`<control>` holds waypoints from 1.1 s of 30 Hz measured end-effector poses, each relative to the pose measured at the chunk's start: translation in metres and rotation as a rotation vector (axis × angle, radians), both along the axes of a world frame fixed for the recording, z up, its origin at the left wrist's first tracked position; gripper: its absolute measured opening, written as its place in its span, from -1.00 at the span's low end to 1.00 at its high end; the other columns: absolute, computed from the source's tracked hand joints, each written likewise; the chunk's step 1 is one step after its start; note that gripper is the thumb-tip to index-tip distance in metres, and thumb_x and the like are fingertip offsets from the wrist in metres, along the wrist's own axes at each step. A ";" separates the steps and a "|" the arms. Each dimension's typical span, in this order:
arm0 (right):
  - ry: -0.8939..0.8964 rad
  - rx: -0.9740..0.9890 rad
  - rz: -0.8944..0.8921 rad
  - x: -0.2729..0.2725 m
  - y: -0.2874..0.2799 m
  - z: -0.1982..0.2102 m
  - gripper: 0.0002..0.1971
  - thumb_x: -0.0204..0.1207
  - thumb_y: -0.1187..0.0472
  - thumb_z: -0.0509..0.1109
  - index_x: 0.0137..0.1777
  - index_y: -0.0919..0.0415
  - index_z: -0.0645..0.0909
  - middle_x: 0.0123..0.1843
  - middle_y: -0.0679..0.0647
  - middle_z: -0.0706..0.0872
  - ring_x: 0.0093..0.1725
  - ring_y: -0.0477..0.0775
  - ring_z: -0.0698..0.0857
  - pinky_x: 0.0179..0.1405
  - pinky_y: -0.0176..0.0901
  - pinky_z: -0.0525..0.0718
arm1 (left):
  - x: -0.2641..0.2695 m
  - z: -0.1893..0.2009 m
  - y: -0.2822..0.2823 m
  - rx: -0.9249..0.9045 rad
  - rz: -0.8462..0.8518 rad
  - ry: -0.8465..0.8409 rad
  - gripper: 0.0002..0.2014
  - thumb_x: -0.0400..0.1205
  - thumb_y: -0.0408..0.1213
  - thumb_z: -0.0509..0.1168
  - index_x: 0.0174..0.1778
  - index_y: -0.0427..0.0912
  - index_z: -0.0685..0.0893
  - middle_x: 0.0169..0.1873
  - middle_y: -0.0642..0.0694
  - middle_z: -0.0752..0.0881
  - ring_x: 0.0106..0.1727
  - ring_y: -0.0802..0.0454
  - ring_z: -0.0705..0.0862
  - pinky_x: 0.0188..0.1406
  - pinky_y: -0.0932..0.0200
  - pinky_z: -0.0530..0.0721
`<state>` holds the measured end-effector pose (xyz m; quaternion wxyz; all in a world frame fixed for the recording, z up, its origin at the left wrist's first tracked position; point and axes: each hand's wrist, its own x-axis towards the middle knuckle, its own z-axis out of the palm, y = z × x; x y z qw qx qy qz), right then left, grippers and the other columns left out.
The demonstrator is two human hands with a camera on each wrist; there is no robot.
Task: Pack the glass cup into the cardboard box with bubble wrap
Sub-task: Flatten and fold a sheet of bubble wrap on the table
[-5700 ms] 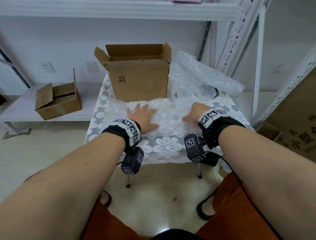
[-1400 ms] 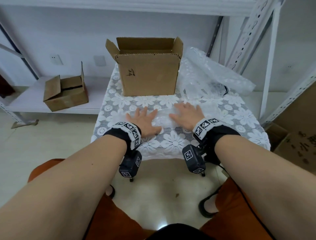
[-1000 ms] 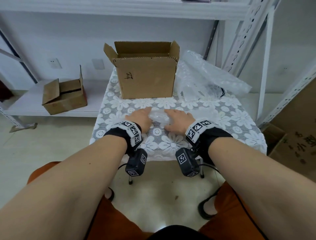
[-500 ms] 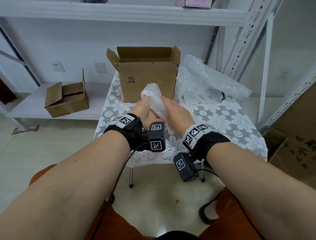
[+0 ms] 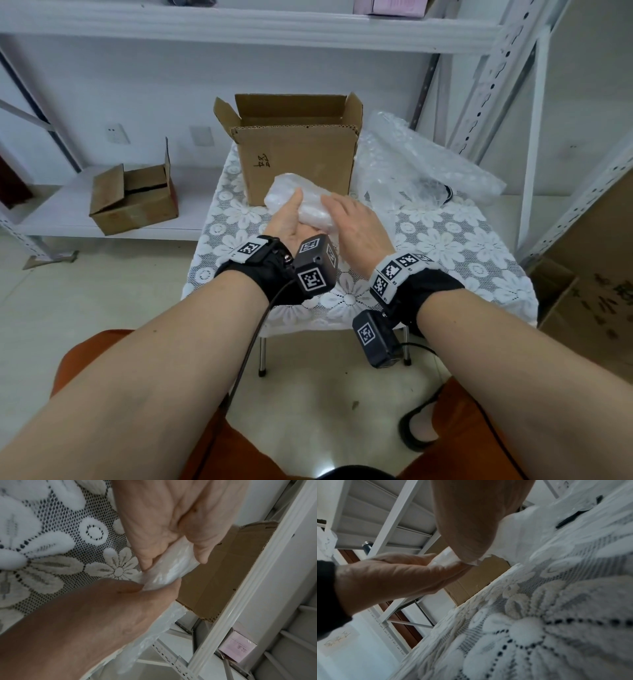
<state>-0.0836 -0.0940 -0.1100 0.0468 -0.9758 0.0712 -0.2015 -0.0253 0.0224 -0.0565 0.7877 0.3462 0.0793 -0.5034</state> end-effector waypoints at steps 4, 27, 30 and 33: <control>-0.019 0.007 -0.041 -0.004 -0.004 0.002 -0.40 0.48 0.46 0.04 0.57 0.26 0.29 0.51 0.22 0.46 0.50 0.21 0.42 0.53 0.13 0.34 | 0.005 -0.003 0.000 0.018 0.012 -0.028 -0.42 0.67 0.10 0.18 -0.08 -0.52 0.54 -0.29 -0.49 0.76 -0.09 -0.29 0.69 0.27 -0.19 0.53; -0.171 1.579 -0.466 0.005 -0.011 0.043 -0.72 0.71 0.24 0.05 0.24 0.35 0.51 0.07 0.35 0.72 -0.28 0.08 0.65 -0.34 -0.08 0.64 | 0.026 -0.020 -0.009 0.575 0.088 -0.479 -0.57 0.75 -0.38 0.07 0.55 -0.39 0.32 0.53 -0.37 0.39 0.51 -0.32 0.42 0.11 0.12 0.46; -0.170 1.814 -0.482 0.000 -0.009 0.047 -0.82 0.71 0.30 0.12 0.12 0.33 0.54 -0.24 0.24 0.79 -0.31 0.18 0.78 -0.47 -0.06 0.77 | 0.026 -0.016 -0.003 0.506 0.068 -0.378 -0.54 0.76 -0.29 0.09 0.56 -0.37 0.24 0.48 -0.41 0.43 0.39 -0.35 0.55 0.28 -0.05 0.58; -0.217 1.763 -0.484 0.006 -0.003 0.043 -0.83 0.69 0.34 0.10 0.13 0.29 0.51 -0.16 0.21 0.71 -0.34 0.04 0.69 -0.36 -0.16 0.70 | 0.018 -0.008 0.000 0.345 0.073 -0.211 -0.60 0.77 -0.23 0.07 0.51 -0.24 0.21 0.36 -0.53 0.48 0.13 -0.40 0.65 0.00 -0.27 0.70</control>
